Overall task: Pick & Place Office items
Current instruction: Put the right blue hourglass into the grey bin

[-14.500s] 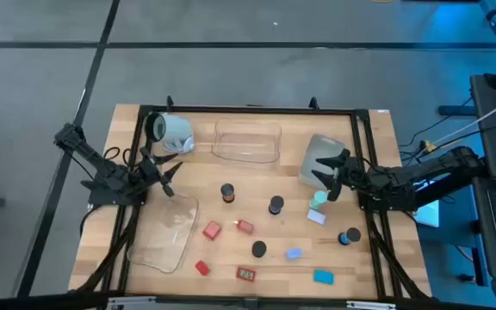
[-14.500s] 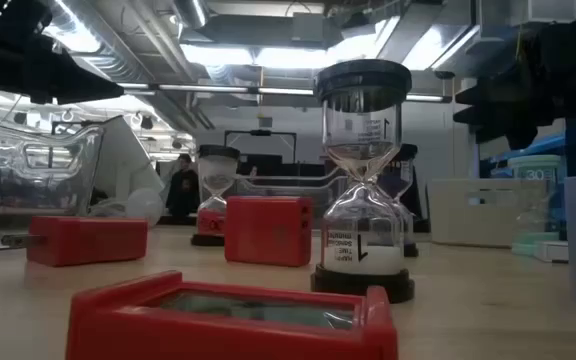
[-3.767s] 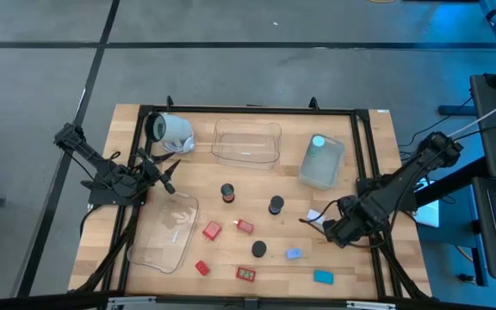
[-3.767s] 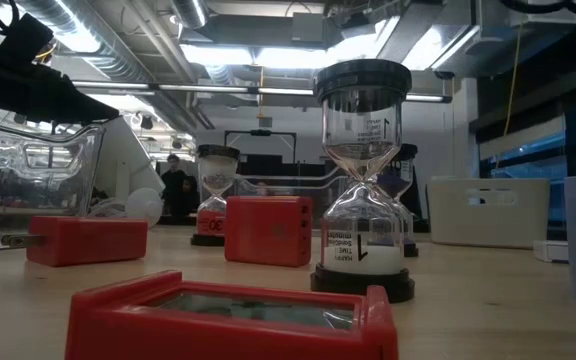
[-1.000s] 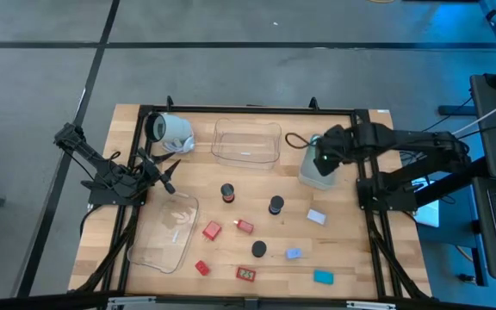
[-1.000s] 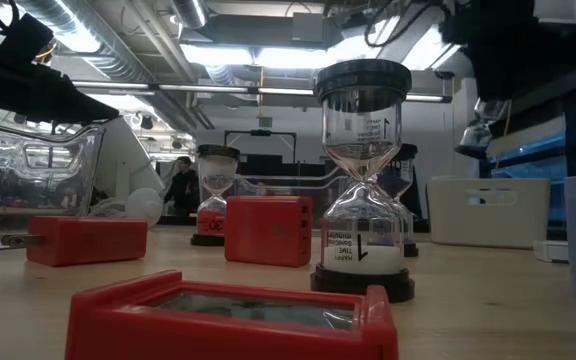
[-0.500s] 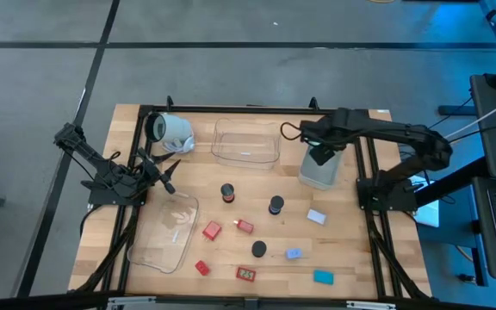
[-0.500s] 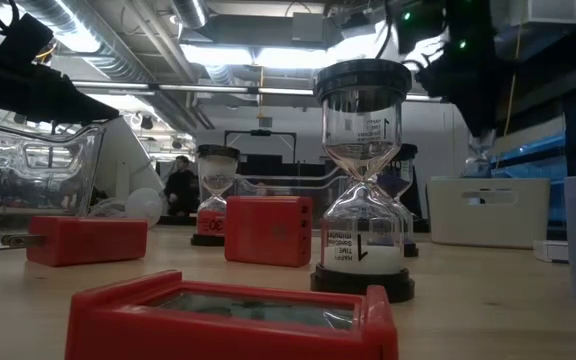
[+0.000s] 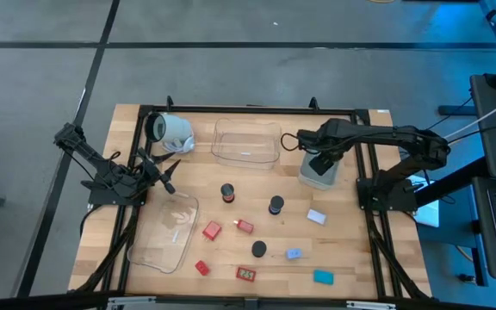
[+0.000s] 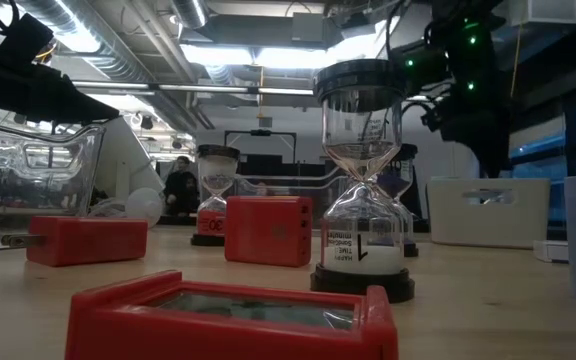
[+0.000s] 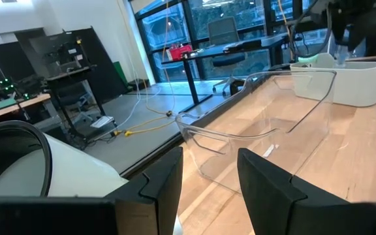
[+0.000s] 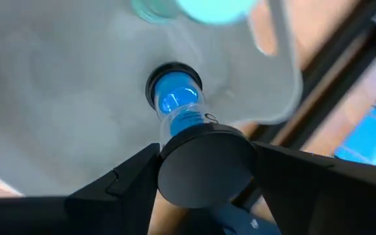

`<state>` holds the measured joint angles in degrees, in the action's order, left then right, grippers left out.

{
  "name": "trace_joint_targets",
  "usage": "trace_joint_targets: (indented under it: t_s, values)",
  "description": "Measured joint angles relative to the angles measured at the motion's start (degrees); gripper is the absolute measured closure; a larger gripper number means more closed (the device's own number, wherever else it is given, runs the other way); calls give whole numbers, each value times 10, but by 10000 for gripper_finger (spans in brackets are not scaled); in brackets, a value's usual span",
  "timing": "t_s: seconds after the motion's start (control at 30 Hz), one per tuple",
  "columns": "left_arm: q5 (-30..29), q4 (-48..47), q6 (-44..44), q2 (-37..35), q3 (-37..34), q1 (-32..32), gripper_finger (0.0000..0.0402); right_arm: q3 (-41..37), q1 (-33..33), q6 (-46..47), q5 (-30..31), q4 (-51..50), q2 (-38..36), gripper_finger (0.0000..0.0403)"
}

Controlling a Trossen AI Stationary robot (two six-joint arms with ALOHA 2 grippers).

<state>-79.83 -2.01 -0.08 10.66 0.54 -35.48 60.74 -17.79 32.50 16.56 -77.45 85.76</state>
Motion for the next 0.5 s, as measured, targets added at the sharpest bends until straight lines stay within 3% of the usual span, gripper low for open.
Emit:
trace_joint_targets:
  t_s: [0.5]
  values:
    - [0,0,-2,0,0,0,258,-1,-58,-64,8,41,0,178]
